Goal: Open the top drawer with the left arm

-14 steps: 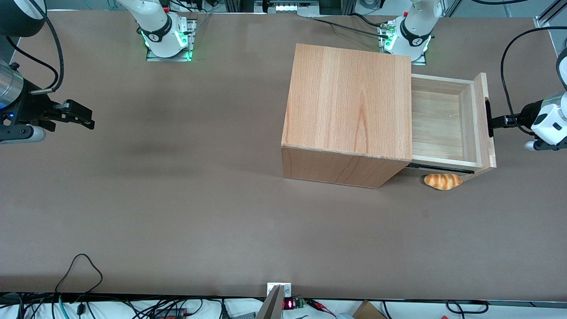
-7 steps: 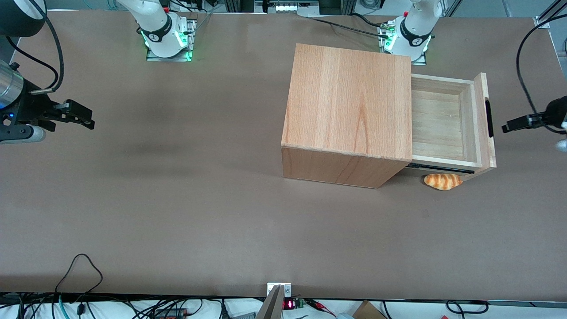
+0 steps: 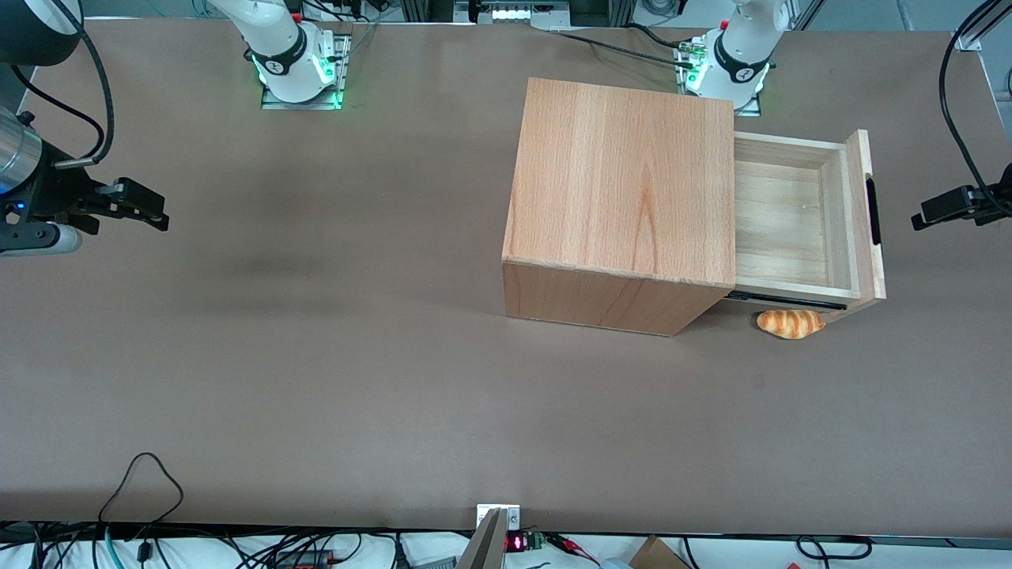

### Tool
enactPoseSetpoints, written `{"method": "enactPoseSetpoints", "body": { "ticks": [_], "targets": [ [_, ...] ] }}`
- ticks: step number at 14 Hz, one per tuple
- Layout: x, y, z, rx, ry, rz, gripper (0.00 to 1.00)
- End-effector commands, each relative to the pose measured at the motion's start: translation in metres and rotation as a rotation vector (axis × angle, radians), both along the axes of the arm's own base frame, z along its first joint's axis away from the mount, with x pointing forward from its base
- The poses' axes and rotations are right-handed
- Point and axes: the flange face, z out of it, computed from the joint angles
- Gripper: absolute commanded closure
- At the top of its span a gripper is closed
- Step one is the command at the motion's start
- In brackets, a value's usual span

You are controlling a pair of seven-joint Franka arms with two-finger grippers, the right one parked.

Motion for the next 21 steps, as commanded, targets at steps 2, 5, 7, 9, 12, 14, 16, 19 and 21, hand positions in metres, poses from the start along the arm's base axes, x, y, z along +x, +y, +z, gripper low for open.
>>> {"method": "enactPoseSetpoints", "body": {
  "ticks": [2,5,7,9,12,14,16,19,21],
  "targets": [
    [-0.005,-0.022,0.039,0.031,-0.036,-0.033,0.0],
    [-0.008,-0.043,0.05,0.031,-0.032,-0.078,0.0],
    [-0.013,-0.063,0.059,0.039,-0.038,-0.109,0.0],
    [-0.016,-0.082,0.063,0.045,-0.036,-0.133,0.0],
    [-0.028,-0.088,0.077,0.052,-0.044,-0.156,0.0],
    [-0.032,-0.092,0.082,0.049,-0.051,-0.161,0.0],
    [-0.036,-0.093,0.09,0.046,-0.065,-0.162,0.0],
    [-0.036,-0.092,0.09,0.046,-0.07,-0.16,0.0],
    [-0.031,-0.091,0.086,0.044,-0.07,-0.159,0.0]
  ]
}}
